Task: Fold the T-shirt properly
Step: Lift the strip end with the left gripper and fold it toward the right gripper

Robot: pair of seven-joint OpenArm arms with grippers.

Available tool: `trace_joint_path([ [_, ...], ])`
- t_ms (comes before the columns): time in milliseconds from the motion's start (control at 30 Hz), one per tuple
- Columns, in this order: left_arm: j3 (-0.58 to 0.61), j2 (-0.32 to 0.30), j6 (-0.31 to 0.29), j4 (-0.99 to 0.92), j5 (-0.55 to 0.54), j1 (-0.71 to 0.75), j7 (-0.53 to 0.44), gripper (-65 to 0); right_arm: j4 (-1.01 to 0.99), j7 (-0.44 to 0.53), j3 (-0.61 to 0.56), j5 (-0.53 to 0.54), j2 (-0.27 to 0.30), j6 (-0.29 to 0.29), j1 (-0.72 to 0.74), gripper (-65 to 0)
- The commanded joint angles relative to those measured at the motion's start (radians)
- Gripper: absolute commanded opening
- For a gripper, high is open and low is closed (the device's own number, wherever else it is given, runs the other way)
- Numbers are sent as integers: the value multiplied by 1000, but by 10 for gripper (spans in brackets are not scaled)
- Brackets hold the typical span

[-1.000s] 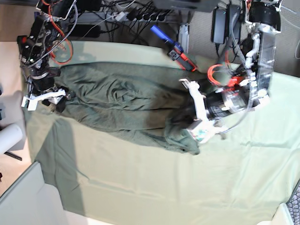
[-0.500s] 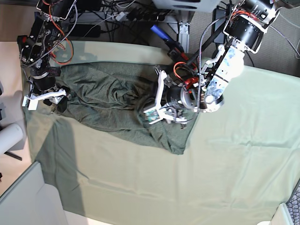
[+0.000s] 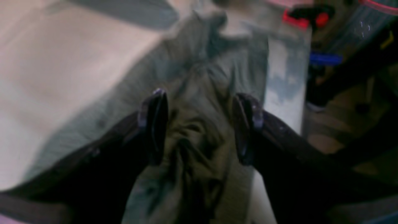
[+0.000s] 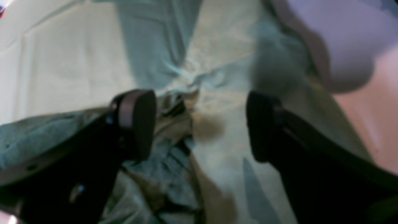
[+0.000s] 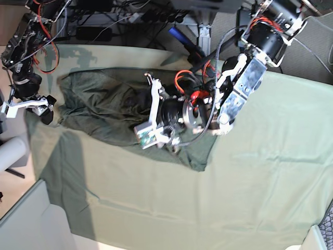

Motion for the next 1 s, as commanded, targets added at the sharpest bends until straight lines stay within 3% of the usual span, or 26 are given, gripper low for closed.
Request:
trace_joint_path([
  [0,-5,10,-2,17,-17,-15,-24,-290,-3,11,-13,18,16,14,11,-209],
  [267,-140,9,-2,17,-45,-16,-24,-291,-150,24,-169,14,13,18,35,-209],
  [533,-303,2,-34,17,-157,-16,18,-291,-181,-14,-178,17,-46,18,35,-211],
  [700,-361,0,-51,17,-167,-16,35,-291,-177,-32,-178,17,-59,41,29,-211],
  [967,-369,-90,-54,17,-208,-8,40,-291,-172,-111,-178,16,-58,42,29,-211],
])
